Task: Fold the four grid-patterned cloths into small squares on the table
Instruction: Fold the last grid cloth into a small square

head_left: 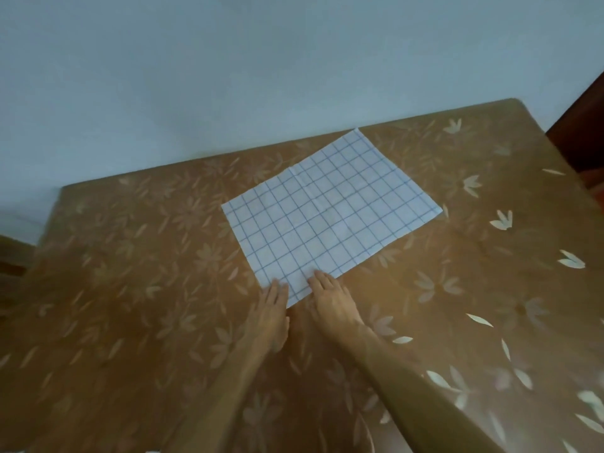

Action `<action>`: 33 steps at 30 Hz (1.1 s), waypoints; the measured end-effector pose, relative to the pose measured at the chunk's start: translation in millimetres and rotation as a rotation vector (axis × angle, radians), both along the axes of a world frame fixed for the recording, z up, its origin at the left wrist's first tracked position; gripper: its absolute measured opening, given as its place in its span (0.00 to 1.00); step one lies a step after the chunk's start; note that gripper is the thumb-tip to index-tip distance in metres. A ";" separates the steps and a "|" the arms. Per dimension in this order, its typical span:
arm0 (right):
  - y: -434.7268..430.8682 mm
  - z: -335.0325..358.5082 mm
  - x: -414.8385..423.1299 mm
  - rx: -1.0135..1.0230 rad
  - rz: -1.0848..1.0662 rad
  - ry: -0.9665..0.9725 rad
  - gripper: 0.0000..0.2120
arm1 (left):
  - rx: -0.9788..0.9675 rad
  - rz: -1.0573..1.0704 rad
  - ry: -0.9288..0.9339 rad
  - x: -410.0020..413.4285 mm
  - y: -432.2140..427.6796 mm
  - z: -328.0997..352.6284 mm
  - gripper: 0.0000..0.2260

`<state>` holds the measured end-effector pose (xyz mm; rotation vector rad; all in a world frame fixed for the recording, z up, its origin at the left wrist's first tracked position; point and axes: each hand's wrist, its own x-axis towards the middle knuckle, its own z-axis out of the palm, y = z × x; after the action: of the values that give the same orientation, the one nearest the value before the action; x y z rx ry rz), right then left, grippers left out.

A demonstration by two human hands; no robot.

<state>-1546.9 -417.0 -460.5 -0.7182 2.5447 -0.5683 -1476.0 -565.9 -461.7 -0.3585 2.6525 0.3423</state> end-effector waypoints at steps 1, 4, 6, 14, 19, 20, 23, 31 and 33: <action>-3.6 -4.7 -3.2 -0.002 0.012 0.006 0.26 | -0.010 -0.016 0.003 -0.7 -0.6 -2.2 0.32; -13.7 -17.9 -8.4 0.018 0.073 0.012 0.30 | -0.014 0.000 0.071 -3.0 -4.8 -7.6 0.26; -17.2 -25.3 -8.9 0.038 0.105 0.015 0.32 | 0.003 0.066 0.133 -8.1 -6.1 -7.5 0.18; -10.4 -39.4 -15.4 -0.058 0.106 0.091 0.25 | 0.056 0.116 0.193 -10.5 -9.1 -6.5 0.08; 4.3 -33.8 11.6 -0.070 0.128 0.116 0.27 | 0.169 0.124 0.282 2.5 5.4 1.1 0.08; 10.3 -31.8 17.2 -0.086 0.139 0.148 0.23 | 0.211 0.136 0.298 6.3 10.8 7.0 0.07; 30.4 -22.4 35.6 -0.179 0.141 0.210 0.12 | 0.334 0.126 0.296 25.7 27.2 26.1 0.08; 92.4 30.2 90.0 -0.332 -0.040 0.061 0.08 | 0.406 0.058 0.090 108.0 41.9 57.6 0.39; 108.8 43.3 107.1 -0.372 -0.087 -0.014 0.06 | 0.333 0.025 0.098 131.8 36.3 52.0 0.36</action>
<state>-1439.8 -308.1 -417.2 -0.7233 2.4920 -1.0908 -1344.2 -529.6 -409.7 -0.2725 2.6229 0.8140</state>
